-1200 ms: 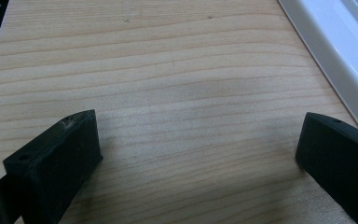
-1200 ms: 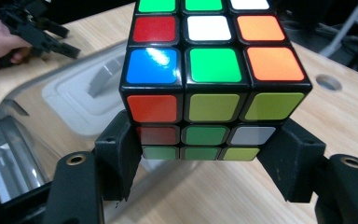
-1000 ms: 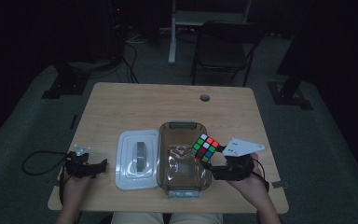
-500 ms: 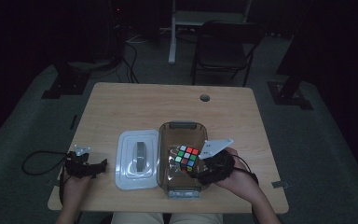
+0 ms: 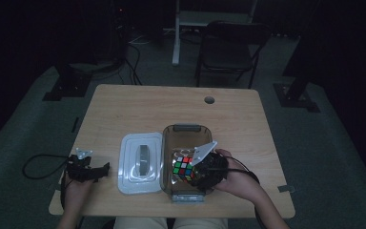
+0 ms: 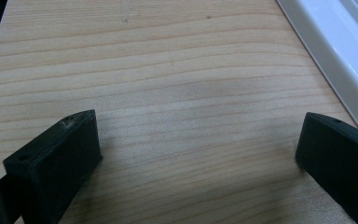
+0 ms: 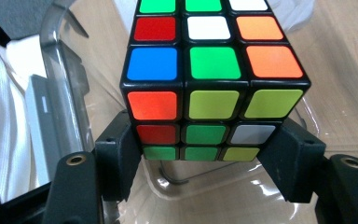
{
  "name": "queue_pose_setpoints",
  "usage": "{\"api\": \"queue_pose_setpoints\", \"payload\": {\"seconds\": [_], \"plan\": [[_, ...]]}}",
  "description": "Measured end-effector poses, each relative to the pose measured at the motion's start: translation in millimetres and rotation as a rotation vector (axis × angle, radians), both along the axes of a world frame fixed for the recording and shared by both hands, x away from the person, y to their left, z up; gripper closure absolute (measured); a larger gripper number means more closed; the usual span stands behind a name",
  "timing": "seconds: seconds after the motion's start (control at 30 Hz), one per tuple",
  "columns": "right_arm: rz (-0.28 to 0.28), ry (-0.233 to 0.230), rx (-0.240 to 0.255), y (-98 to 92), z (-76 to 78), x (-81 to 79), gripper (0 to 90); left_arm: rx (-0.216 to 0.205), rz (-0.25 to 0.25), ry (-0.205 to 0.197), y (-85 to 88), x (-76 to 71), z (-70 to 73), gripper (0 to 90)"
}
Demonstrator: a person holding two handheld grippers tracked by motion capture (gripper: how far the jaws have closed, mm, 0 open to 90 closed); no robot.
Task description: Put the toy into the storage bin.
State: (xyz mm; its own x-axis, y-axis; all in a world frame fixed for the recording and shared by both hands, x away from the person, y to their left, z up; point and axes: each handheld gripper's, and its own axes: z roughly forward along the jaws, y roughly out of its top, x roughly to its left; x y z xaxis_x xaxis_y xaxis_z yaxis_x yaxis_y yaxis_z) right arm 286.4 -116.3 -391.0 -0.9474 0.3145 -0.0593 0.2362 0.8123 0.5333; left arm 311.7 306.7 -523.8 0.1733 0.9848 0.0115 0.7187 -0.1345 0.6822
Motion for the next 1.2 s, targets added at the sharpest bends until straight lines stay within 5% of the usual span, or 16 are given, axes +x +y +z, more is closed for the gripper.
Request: {"api": "queue_pose_setpoints", "payload": {"seconds": [0.33,0.6,1.2], "plan": [[0.026,0.050,-0.084,13.5,-7.5,9.7,34.2,0.001,-0.007,0.001,-0.2,-0.1,0.1,0.6],[0.047,0.033,-0.163,21.3,-12.5,12.0,34.2,0.001,-0.009,0.001,-0.2,-0.1,0.1,0.6],[0.108,0.092,-0.278,42.6,-22.2,23.6,34.2,0.000,-0.011,0.000,-0.4,-0.3,0.1,0.6]]}}
